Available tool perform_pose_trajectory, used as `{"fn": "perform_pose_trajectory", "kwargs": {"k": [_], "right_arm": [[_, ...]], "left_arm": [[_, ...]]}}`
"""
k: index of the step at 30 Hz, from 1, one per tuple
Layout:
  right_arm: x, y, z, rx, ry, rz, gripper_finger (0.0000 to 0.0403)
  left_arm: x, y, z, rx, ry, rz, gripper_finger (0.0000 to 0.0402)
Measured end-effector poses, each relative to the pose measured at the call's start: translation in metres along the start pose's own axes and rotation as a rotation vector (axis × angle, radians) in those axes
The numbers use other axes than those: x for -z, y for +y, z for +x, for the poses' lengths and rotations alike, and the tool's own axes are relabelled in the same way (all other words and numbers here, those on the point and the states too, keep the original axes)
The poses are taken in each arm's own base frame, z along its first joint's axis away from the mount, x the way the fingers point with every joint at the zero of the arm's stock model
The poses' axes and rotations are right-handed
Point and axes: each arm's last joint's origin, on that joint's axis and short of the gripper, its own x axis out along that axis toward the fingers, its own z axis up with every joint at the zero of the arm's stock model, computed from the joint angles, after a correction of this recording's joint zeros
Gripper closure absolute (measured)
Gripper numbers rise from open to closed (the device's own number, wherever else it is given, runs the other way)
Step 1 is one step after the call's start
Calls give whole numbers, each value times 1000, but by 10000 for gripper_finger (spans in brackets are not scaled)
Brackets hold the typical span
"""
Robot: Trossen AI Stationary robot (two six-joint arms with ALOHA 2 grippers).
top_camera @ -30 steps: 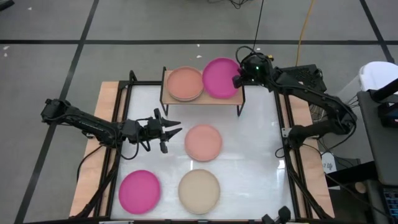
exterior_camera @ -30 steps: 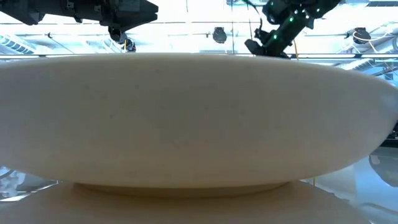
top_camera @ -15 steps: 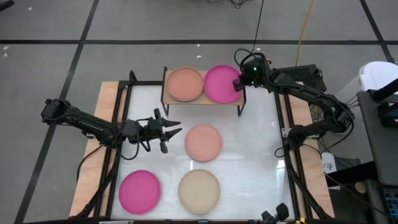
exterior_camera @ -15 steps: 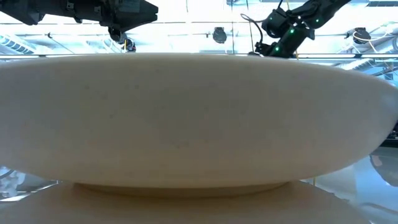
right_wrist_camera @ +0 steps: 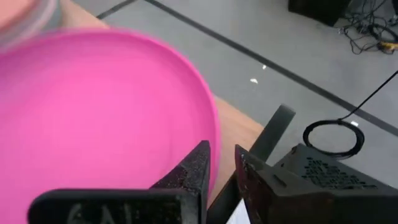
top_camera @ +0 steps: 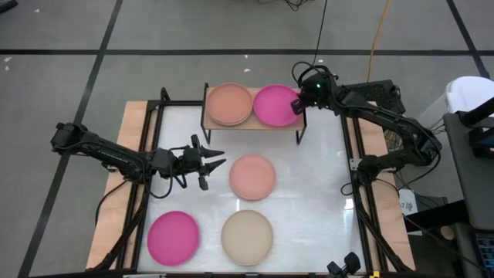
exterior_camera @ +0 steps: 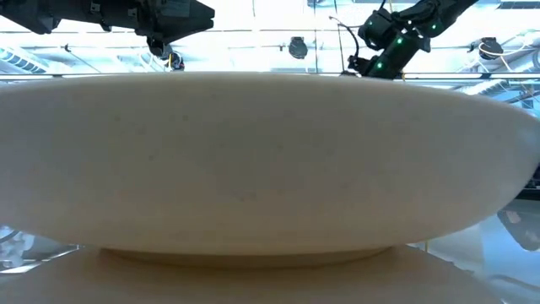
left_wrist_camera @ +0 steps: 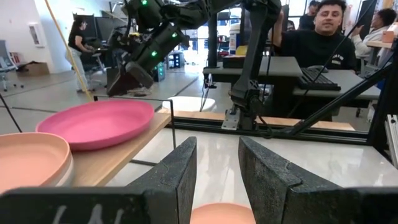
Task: Place and stack plates onto a shelf
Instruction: Put the right pink on the shelf, then stack the orange plate on top of the pink plate on the shelf
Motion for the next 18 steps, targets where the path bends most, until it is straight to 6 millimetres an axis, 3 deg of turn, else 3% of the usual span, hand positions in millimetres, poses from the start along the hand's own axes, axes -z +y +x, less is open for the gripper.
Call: {"fn": "perform_pose_trajectory", "kwargs": {"k": [7,14,18], "right_arm": [[-14,-2,-29,-18,-153,20,326],[-28,8,-95,-308,-405,-9,330],[-20,20,-130,-500,-465,-27,336]], "left_arm": [[0,0,0,0,0,-6,277],[0,0,0,0,-1,-14,277],[0,0,0,0,-1,-6,277]]}}
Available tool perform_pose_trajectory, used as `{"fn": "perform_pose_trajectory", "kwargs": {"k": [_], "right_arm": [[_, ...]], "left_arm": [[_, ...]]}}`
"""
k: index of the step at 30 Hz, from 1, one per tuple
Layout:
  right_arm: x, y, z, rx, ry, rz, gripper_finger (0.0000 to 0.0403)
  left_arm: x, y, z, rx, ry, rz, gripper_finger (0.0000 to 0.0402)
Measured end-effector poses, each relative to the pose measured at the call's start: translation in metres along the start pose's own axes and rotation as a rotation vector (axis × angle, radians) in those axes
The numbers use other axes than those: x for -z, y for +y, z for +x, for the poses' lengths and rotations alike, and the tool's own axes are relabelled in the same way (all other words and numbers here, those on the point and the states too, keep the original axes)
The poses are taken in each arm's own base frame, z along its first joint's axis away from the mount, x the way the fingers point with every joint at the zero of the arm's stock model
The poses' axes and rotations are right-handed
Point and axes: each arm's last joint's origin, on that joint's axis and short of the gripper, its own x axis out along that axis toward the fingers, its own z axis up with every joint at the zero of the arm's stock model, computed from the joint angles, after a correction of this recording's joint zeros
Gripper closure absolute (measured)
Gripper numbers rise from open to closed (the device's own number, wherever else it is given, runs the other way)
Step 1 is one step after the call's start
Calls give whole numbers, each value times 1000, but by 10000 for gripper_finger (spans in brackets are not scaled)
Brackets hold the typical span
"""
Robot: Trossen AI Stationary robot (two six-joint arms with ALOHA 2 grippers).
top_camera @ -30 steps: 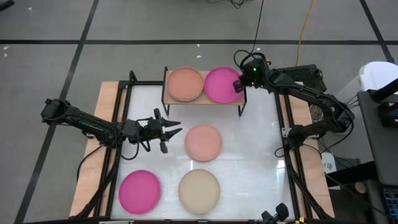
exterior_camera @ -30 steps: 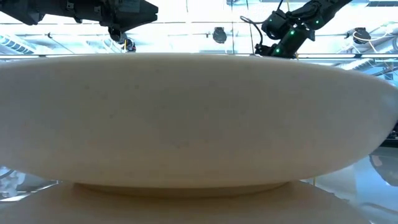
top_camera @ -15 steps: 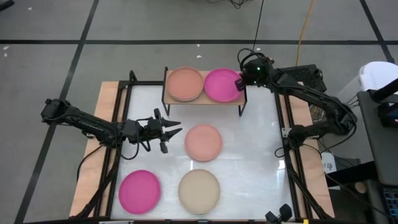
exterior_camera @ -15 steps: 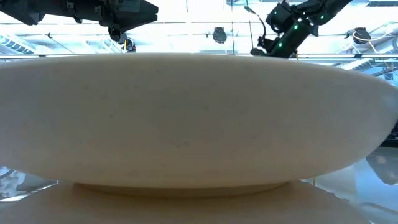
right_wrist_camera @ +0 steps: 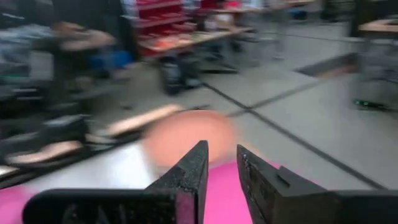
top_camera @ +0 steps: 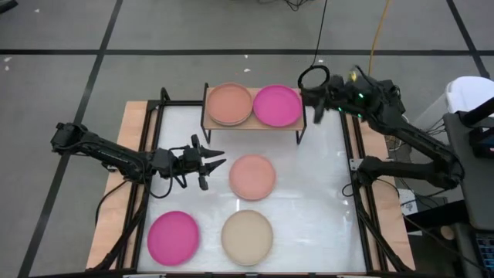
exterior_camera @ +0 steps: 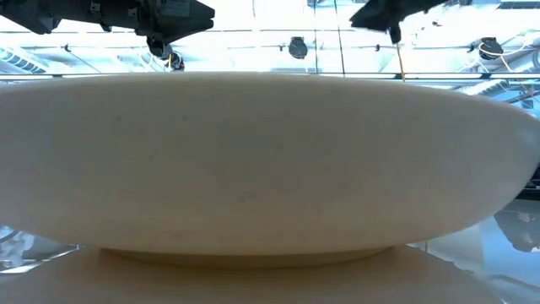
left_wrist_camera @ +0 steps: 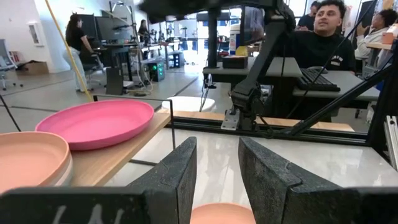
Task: Place and stack plates onto a shelf
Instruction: Stack the orange plate on top of the pink plate on the shelf
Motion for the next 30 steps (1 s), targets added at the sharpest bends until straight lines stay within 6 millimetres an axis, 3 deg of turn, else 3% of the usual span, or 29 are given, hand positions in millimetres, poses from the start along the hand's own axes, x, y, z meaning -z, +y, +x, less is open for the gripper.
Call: {"fn": "perform_pose_trajectory", "kwargs": {"k": [6,11,16,22,27,30], "right_arm": [[30,37,-32,-327,-56,35,337],[81,51,-41,-424,-52,25,337],[126,61,-38,-488,2,86,337],[179,80,-39,-650,-110,173,337],[185,89,-44,-629,-183,98,337],[182,95,-47,-666,-189,70,337]], "left_arm": [[0,0,0,0,0,-15,277],[2,-3,-1,48,20,-83,277],[-20,-5,3,83,-19,66,277],[-48,-20,19,164,235,325,277],[-36,-38,41,210,424,467,277],[-12,-50,51,251,510,549,277]]}}
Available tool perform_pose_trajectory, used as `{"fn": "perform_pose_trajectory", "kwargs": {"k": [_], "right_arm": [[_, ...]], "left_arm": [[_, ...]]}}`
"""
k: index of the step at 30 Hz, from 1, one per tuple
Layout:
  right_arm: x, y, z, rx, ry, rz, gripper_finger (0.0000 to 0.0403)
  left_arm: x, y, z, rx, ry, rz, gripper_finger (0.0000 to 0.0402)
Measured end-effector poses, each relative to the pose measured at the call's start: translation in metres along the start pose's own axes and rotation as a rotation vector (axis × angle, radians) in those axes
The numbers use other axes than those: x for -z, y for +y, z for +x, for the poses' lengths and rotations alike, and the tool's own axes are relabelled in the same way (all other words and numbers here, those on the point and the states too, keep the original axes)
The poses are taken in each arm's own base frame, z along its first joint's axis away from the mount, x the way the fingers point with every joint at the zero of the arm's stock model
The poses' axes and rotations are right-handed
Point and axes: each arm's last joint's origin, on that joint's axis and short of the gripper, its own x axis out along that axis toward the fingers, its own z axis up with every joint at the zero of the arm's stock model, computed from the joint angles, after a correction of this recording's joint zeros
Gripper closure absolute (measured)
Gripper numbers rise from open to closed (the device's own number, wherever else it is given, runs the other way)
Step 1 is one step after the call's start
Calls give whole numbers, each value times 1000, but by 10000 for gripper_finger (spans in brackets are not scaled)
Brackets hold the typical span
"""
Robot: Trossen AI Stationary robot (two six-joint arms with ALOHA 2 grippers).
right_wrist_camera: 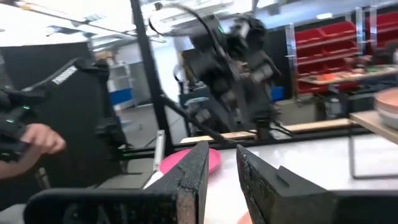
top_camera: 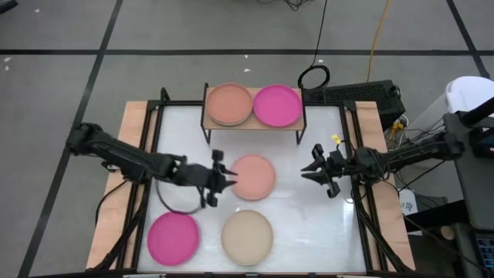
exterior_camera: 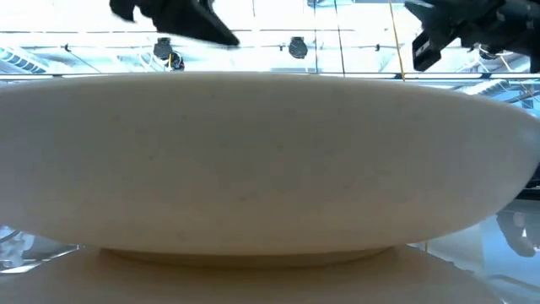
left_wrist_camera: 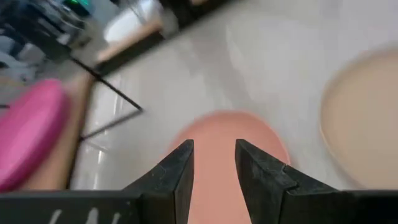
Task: Place and stack plates onto a shelf
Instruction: Stack the orange plate on top of the pink plate on the shelf
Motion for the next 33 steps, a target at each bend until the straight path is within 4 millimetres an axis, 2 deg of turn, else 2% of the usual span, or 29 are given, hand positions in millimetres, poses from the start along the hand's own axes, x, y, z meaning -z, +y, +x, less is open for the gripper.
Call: {"fn": "perform_pose_trajectory", "kwargs": {"k": [4,9,21,33], "right_arm": [[1,7,0,-40,16,-14,337],[7,15,1,-15,46,-3,337],[10,26,9,30,60,-72,337],[13,27,14,32,88,-81,337]], "left_arm": [[14,-19,25,52,110,104,277],[24,-30,44,75,168,136,277],[44,-49,68,200,256,159,277],[64,-49,77,229,397,174,277]]}}
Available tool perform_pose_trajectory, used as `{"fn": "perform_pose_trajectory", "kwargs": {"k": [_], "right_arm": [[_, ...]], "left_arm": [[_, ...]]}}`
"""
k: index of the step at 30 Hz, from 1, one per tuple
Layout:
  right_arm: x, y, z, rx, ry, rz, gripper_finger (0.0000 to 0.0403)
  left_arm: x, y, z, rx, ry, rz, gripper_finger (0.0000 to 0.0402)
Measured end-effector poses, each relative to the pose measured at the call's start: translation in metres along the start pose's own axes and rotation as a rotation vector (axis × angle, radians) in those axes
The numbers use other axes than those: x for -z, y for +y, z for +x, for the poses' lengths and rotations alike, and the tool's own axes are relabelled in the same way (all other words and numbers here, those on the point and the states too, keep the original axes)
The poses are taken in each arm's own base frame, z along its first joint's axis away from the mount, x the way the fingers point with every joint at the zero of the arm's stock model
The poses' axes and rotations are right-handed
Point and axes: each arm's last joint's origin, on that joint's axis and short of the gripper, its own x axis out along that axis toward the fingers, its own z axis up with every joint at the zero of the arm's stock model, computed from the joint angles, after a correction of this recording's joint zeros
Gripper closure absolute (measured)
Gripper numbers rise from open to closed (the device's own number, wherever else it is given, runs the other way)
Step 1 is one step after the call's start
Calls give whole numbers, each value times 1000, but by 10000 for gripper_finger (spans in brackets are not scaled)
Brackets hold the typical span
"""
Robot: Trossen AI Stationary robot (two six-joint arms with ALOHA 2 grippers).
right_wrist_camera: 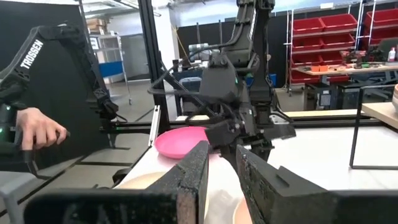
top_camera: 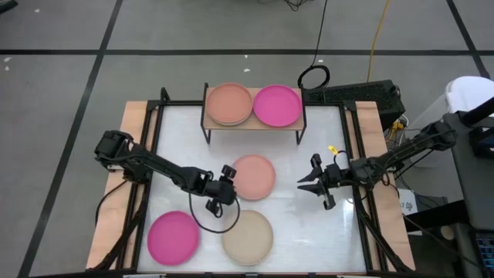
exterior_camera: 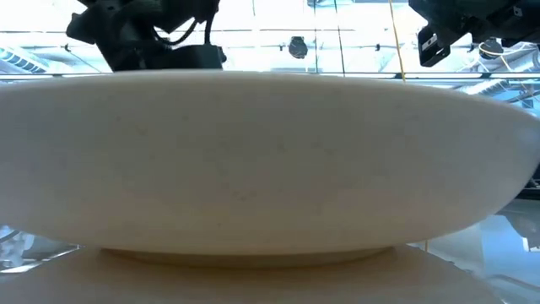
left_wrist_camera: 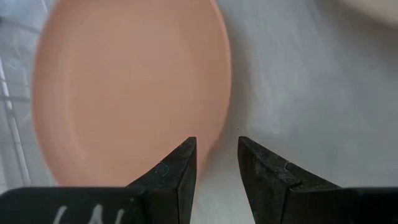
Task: Place and stack plates onto a shelf
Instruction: Stack the orange plate on top of the pink plate on the shelf
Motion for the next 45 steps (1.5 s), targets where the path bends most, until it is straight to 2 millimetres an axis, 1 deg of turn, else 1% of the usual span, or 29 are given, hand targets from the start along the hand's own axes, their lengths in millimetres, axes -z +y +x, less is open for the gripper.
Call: {"fn": "perform_pose_trajectory", "kwargs": {"k": [3,8,13,15,18,21,22,25,27,33,36,39,42,45], "right_arm": [[0,0,0,0,1,0,337],[1,0,0,1,8,-2,337],[1,0,0,1,9,5,337],[1,0,0,1,9,5,337],[1,0,0,1,9,5,337],[1,0,0,1,9,5,337],[1,0,0,1,9,5,337],[1,0,0,2,12,5,337],[2,0,0,3,21,3,337],[5,-1,0,6,46,-3,337],[5,-1,0,6,46,-3,337],[4,-1,0,6,43,-2,337],[4,-1,0,11,39,-9,337],[4,-2,0,38,36,-19,337]], "left_arm": [[0,2,6,1,-8,-12,277],[8,2,21,29,45,-18,277],[10,5,27,37,53,-18,284],[10,5,27,41,50,-5,302],[9,5,26,33,43,18,342],[8,8,26,-12,33,22,381],[7,10,24,-26,27,19,388],[5,12,16,-41,13,14,389],[3,15,6,-50,-6,11,389],[-6,32,-37,-164,-126,-1,389],[-10,42,-62,-254,-200,5,389],[-11,59,-84,-350,-278,-27,389],[-8,79,-98,-421,-307,-60,389],[-7,102,-109,-452,-321,-82,389]]}}
